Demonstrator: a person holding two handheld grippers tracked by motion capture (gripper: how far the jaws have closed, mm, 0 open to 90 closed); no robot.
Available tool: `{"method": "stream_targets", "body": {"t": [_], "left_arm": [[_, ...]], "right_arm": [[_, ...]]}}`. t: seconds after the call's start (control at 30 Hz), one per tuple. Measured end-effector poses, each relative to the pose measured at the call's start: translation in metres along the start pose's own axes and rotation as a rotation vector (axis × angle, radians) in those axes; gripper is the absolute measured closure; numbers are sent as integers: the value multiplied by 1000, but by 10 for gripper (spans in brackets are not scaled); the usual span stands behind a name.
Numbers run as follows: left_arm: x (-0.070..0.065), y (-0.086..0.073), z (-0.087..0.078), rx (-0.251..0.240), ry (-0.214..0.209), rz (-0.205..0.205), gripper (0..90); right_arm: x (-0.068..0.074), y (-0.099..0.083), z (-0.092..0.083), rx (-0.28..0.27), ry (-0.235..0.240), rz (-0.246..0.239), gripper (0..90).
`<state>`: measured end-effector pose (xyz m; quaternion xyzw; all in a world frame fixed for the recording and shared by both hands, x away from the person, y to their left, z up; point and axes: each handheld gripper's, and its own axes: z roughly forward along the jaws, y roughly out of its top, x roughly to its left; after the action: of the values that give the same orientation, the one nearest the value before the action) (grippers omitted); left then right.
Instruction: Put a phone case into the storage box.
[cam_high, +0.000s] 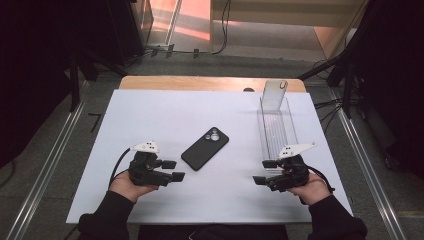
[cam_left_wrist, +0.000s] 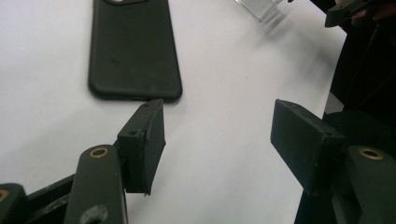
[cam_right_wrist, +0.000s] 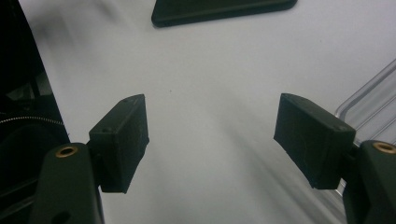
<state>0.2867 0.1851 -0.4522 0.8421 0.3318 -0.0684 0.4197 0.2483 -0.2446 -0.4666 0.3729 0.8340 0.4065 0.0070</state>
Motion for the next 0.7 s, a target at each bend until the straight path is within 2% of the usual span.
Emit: {"method": "stream_targets", "body": {"t": [0.2,0.33,0.5,0.57,0.7], "left_arm": [[5,-10,-13,-30,28,-15,311],[5,-14,-16,-21,33,-19,291],[6,-13,-18,-29,54,-9,291],[7,-12,-18,-24,70,7,290],[9,-6,-16,-61,80,12,268]], "right_arm": [[-1,-5,-2,18,-18,-11,239],[-3,-10,-9,0,-24,10,239],[-4,-9,-7,3,-13,7,239],[-3,-8,-5,8,-9,0,239],[-1,-8,-4,12,0,-5,239]]}}
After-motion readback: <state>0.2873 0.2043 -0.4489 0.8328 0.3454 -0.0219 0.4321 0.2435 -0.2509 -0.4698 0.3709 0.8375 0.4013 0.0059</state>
